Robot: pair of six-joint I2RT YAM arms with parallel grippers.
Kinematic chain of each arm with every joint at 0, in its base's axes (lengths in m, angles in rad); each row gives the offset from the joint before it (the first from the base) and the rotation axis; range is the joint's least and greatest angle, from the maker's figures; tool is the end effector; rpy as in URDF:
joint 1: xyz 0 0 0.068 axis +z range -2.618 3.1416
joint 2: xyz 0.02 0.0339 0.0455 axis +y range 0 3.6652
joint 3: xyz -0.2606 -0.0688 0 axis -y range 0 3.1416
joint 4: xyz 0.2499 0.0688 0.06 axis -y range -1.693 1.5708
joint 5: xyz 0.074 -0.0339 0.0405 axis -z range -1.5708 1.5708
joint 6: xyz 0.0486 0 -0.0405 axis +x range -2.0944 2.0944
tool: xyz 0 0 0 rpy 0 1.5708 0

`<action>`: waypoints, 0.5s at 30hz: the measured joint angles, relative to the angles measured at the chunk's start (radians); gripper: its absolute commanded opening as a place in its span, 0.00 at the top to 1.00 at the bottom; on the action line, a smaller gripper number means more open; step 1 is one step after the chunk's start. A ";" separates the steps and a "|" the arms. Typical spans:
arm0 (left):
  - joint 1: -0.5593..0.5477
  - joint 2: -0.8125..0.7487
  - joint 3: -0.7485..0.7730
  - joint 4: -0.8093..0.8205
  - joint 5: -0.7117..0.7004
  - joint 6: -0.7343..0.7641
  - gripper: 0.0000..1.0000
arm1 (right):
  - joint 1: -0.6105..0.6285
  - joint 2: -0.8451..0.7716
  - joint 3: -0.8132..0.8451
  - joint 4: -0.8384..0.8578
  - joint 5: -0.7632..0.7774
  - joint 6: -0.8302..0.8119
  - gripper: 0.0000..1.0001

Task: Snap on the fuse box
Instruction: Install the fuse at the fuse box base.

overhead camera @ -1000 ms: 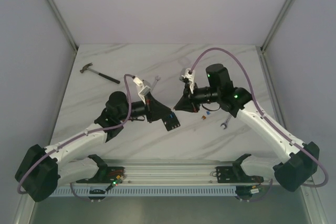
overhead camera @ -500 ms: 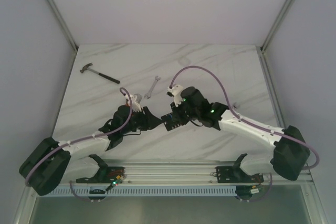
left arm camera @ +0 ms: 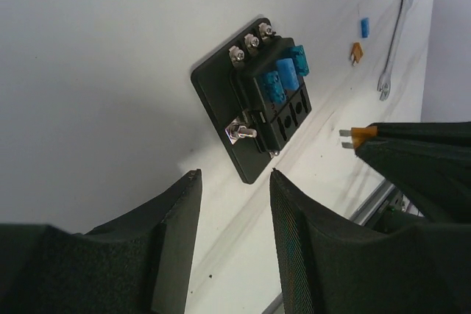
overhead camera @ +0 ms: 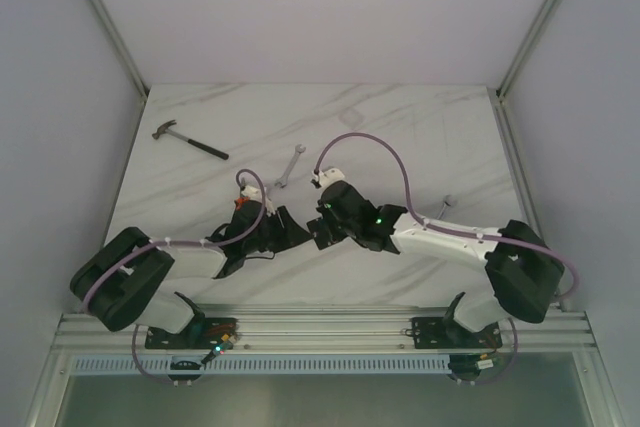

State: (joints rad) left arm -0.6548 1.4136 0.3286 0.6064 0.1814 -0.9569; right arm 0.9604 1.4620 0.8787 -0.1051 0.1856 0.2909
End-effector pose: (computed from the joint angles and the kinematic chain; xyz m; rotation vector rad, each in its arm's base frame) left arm 0.1986 -0.1635 0.1218 -0.2162 2.2495 -1.1314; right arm 0.1950 0.2631 0.2076 -0.6557 2.1905 0.4594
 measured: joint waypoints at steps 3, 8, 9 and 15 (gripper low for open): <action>0.000 0.036 0.013 0.010 -0.001 -0.015 0.50 | 0.009 0.028 0.000 0.010 0.026 0.016 1.00; 0.000 0.065 0.028 0.021 -0.003 -0.037 0.50 | 0.026 0.064 -0.001 0.034 0.051 0.035 1.00; 0.000 0.070 0.031 0.023 -0.003 -0.041 0.51 | 0.029 0.069 -0.001 0.037 0.056 0.039 1.00; 0.000 0.105 0.051 0.029 -0.003 -0.059 0.52 | 0.041 0.111 -0.002 0.051 0.092 0.056 1.00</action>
State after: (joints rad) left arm -0.6548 1.5188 0.3798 0.6357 0.1787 -1.0157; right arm 1.0012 1.5730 0.8772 -0.0536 0.2771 0.3473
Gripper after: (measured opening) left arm 0.487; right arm 0.133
